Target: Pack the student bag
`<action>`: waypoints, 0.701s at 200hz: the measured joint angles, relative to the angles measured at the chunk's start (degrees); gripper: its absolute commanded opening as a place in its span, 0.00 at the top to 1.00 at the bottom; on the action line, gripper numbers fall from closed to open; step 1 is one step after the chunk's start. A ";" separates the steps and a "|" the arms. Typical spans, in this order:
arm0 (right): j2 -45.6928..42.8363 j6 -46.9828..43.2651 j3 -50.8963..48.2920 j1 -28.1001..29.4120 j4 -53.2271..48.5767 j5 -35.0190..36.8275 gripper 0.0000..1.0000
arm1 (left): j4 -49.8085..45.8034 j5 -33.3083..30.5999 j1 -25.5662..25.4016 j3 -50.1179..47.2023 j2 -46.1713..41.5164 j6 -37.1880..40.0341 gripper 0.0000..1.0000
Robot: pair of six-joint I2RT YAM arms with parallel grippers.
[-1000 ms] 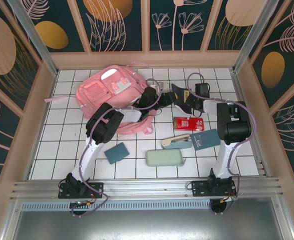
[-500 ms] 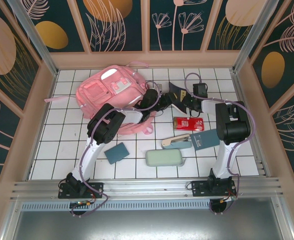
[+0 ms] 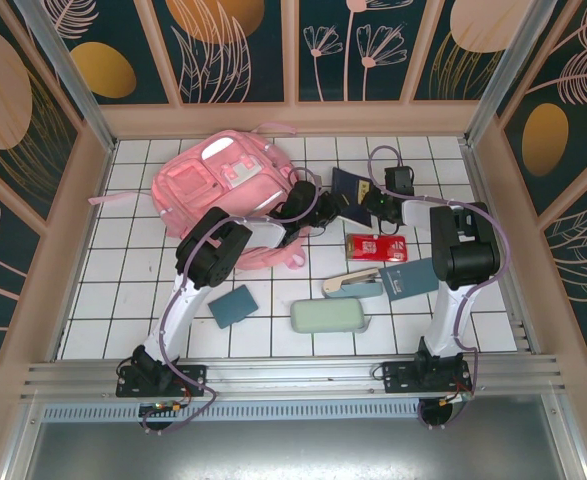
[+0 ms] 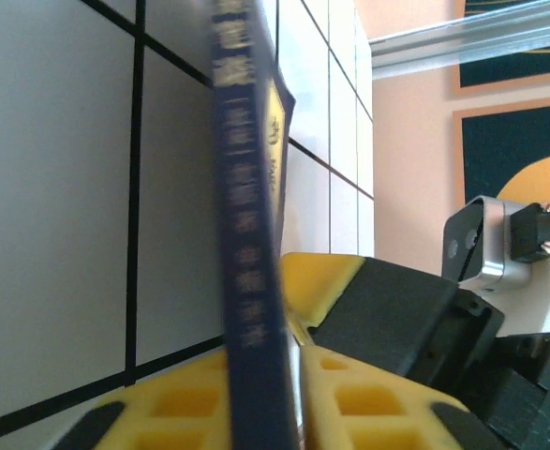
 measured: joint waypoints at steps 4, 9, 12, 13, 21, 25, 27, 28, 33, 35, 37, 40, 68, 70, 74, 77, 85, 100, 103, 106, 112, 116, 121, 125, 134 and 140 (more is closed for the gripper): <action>-0.20 -0.09 -0.09 0.00 0.00 0.00 0.67 | -0.09 -0.02 0.00 -0.04 -0.02 0.46 0.90; -0.59 0.02 -0.37 -0.02 0.00 -0.02 0.65 | -0.20 -0.04 0.00 -0.13 -0.11 0.90 0.91; -1.01 0.20 -0.59 -0.02 -0.02 -0.02 0.64 | -0.20 -0.07 0.00 -0.20 -0.15 0.94 0.91; -1.09 0.31 -0.66 -0.02 -0.02 -0.02 0.63 | -0.20 -0.07 0.00 -0.24 -0.17 1.05 0.91; -2.16 0.39 -1.46 -0.02 0.02 -0.28 0.58 | -0.20 0.00 0.00 -0.50 -0.42 1.46 0.93; -2.78 0.39 -1.92 -0.02 0.11 -0.55 0.55 | -0.22 0.02 0.00 -0.66 -0.59 1.73 0.94; -3.21 0.72 -2.19 -0.04 0.15 -0.55 0.54 | -0.22 0.13 0.00 -0.76 -0.72 1.90 0.95; -3.34 0.68 -2.27 -0.07 0.17 -0.59 0.54 | -0.22 0.15 0.00 -0.79 -0.76 1.95 0.96; -4.26 0.90 -2.93 -0.15 0.26 -0.98 0.51 | -0.22 0.39 0.00 -1.14 -1.11 2.34 0.98; -4.68 0.90 -3.23 -0.22 0.37 -1.16 0.50 | -0.20 0.46 0.00 -1.25 -1.22 2.47 0.98; -5.14 0.70 -3.58 -0.26 0.52 -1.57 0.49 | -0.20 0.57 0.00 -1.42 -1.40 2.62 0.98; -5.86 1.31 -4.07 -0.39 0.72 -1.88 0.48 | -0.20 0.74 0.00 -1.70 -1.77 2.89 0.99; -12.41 2.62 -8.33 -2.78 4.37 -7.85 0.42 | 0.85 2.82 0.00 -5.57 -6.12 4.76 1.00; -12.79 2.58 -8.57 -2.97 4.74 -8.26 0.42 | 1.05 2.91 0.00 -5.81 -6.38 4.83 1.00; -13.53 3.06 -8.98 -3.43 5.40 -9.29 0.42 | 1.33 3.30 0.00 -6.49 -7.23 5.07 1.00; -14.03 3.13 -9.35 -3.85 6.10 -10.10 0.42 | 1.62 3.65 0.02 -6.95 -7.85 5.22 1.00; -14.95 3.82 -10.05 -4.68 7.50 -12.13 0.42 | 2.12 4.52 0.09 -8.09 -9.49 5.64 1.00; -15.98 5.70 -11.78 -6.21 11.28 -16.70 0.41 | 2.97 6.29 0.31 -9.66 -12.41 6.12 1.00; -16.06 5.90 -12.13 -6.47 11.98 -17.42 0.41 | 3.34 6.58 0.35 -9.99 -12.90 6.21 1.00; -16.15 6.32 -12.48 -6.64 12.72 -18.32 0.41 | 3.65 6.97 0.42 -10.40 -13.55 6.29 1.00; -16.20 7.08 -13.25 -7.02 14.16 -19.89 0.41 | 4.42 7.61 0.57 -11.23 -14.71 6.32 1.00; -16.22 7.74 -13.81 -7.23 15.28 -21.07 0.41 | 5.01 7.96 0.70 -11.82 -15.47 6.32 1.00; -16.22 8.48 -14.47 -7.41 16.57 -22.43 0.41 | 5.62 8.50 0.87 -12.66 -16.46 6.29 1.00; -16.22 8.98 -15.02 -7.50 17.55 -23.47 0.40 | 6.19 8.90 1.05 -13.33 -17.22 6.29 1.00; -16.22 10.43 -15.93 -7.54 19.63 -25.81 0.40 | 7.30 9.68 1.38 -14.51 -18.49 6.27 1.00; -16.22 11.32 -16.37 -7.54 21.00 -27.28 0.40 | 8.11 10.14 1.64 -15.21 -19.17 6.27 1.00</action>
